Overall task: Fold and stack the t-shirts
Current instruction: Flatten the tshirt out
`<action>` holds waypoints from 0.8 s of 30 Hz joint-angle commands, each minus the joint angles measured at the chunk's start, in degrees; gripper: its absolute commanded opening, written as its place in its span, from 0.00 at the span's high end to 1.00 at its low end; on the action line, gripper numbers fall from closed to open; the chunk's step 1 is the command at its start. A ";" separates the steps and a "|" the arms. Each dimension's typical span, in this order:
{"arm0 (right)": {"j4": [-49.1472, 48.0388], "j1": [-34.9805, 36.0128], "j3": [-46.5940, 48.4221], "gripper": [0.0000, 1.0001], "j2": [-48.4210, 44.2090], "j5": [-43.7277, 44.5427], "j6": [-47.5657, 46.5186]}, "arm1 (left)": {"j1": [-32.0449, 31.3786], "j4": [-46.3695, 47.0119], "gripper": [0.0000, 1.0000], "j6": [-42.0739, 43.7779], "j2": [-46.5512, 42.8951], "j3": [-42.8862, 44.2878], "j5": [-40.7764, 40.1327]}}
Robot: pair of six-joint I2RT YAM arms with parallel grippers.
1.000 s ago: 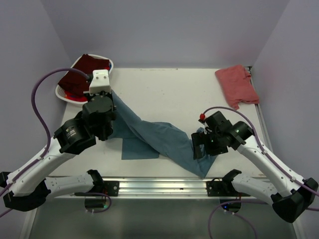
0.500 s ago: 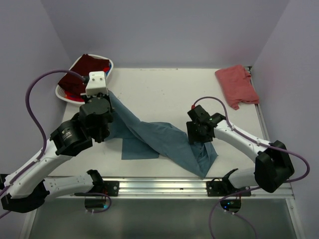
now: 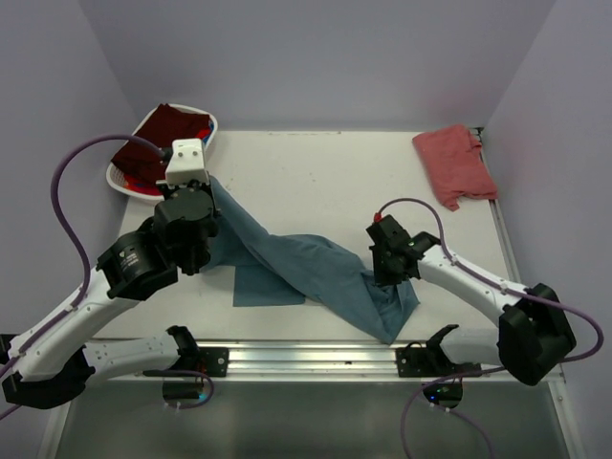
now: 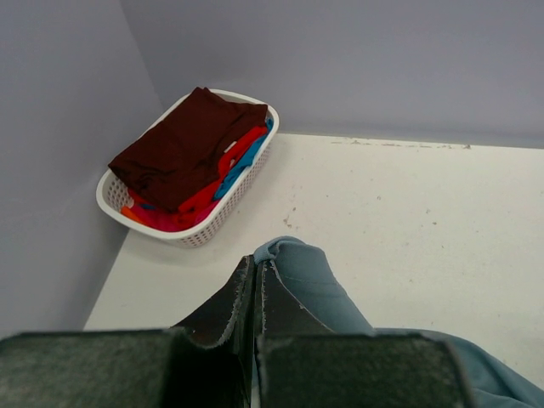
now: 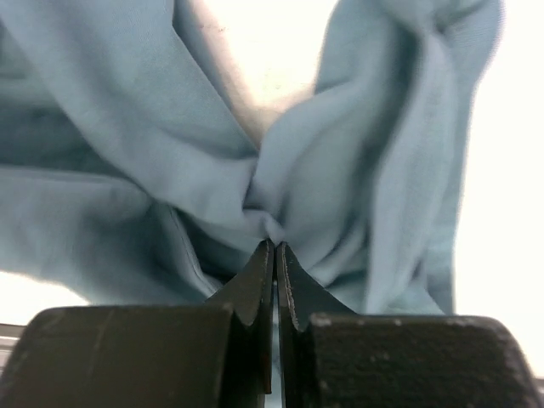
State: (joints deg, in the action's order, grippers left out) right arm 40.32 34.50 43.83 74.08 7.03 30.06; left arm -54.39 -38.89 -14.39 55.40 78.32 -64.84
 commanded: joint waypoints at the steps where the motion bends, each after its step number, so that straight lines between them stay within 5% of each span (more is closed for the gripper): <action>1: 5.71 -0.05 6.32 1.00 -7.35 6.49 0.52 | 0.43 0.93 1.00 -1.25 -0.03 0.34 -0.29; 6: 12.23 -0.22 19.25 1.00 -12.03 23.00 -2.02 | 0.43 0.75 1.00 -0.73 -0.11 0.95 -0.64; 14: 14.35 -1.10 36.66 1.00 -11.15 36.11 -6.51 | 0.43 3.55 1.00 2.79 -0.99 1.83 -3.45; 24: 14.27 -1.45 36.42 1.00 -8.61 31.92 -6.51 | 0.43 0.41 1.00 1.39 -2.75 3.41 -3.19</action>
State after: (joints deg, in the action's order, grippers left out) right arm 54.02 33.30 81.82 64.29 39.35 23.51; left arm -54.39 -38.52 -11.44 54.11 79.40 -66.28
